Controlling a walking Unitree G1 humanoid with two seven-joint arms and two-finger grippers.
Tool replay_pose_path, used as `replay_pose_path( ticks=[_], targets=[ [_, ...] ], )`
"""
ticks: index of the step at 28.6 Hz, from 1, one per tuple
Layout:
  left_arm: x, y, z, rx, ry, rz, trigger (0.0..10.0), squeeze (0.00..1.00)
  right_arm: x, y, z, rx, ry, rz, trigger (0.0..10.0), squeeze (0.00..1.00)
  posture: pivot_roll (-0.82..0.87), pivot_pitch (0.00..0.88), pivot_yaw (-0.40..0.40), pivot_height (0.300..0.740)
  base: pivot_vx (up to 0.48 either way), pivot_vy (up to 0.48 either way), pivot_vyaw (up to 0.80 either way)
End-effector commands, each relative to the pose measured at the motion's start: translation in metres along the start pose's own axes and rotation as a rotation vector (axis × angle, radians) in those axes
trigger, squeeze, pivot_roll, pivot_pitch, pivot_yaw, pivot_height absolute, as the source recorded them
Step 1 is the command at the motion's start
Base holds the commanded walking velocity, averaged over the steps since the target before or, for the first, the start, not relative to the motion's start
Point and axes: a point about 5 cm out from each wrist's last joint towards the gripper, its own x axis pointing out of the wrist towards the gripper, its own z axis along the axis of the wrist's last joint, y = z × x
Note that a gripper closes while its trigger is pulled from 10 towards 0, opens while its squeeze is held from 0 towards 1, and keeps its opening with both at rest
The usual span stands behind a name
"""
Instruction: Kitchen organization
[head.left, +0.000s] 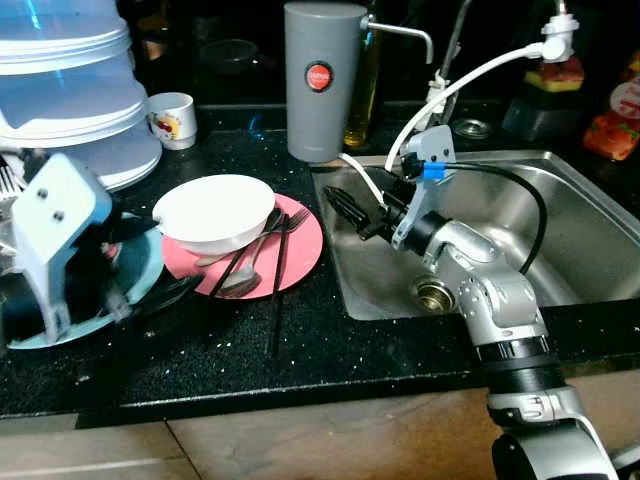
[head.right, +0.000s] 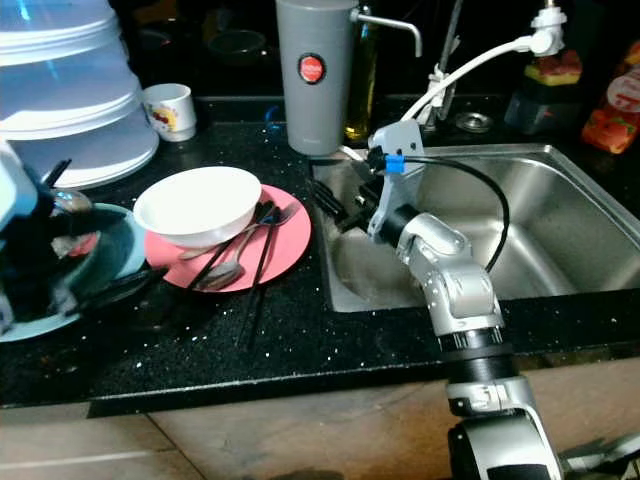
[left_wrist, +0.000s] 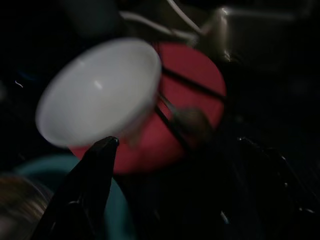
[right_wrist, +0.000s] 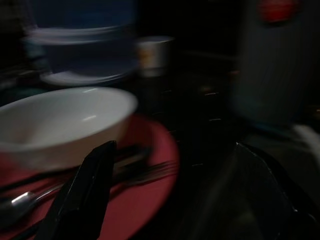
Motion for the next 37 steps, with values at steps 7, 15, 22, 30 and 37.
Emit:
replay_pose_path(
  ticks=[7,15,22,30,37],
  targets=[
    [-0.022,-0.005,-0.011,-0.098,0.019,-0.013,10.0,0.0,-0.03,0.013,-0.007,0.161,0.062,0.287,10.0,0.0,0.07,0.078,-0.048,0.74,0.0,0.0,0.0],
    [-0.033,-0.005,-0.041,-0.102,0.054,0.039,10.0,0.0,-0.043,0.025,-0.011,0.152,0.117,0.381,10.0,0.06,0.07,0.087,-0.043,0.74,0.0,0.0,0.0],
    [-0.012,-0.028,-0.054,-0.118,0.015,0.042,10.0,0.0,-0.049,0.043,-0.011,0.098,0.157,0.422,10.0,1.0,0.07,0.087,-0.039,0.74,0.0,0.0,0.0],
    [-0.007,-0.037,-0.056,-0.09,-0.004,0.023,10.0,0.0,-0.052,0.057,-0.016,0.003,0.244,0.418,10.0,0.0,0.07,0.093,-0.042,0.74,0.0,0.0,0.0],
    [-0.006,-0.044,-0.061,-0.072,0.021,0.013,10.0,0.0,-0.054,0.061,-0.008,-0.1,0.383,0.316,10.0,0.0,0.06,0.099,-0.042,0.74,0.0,0.0,0.0]
  ],
)
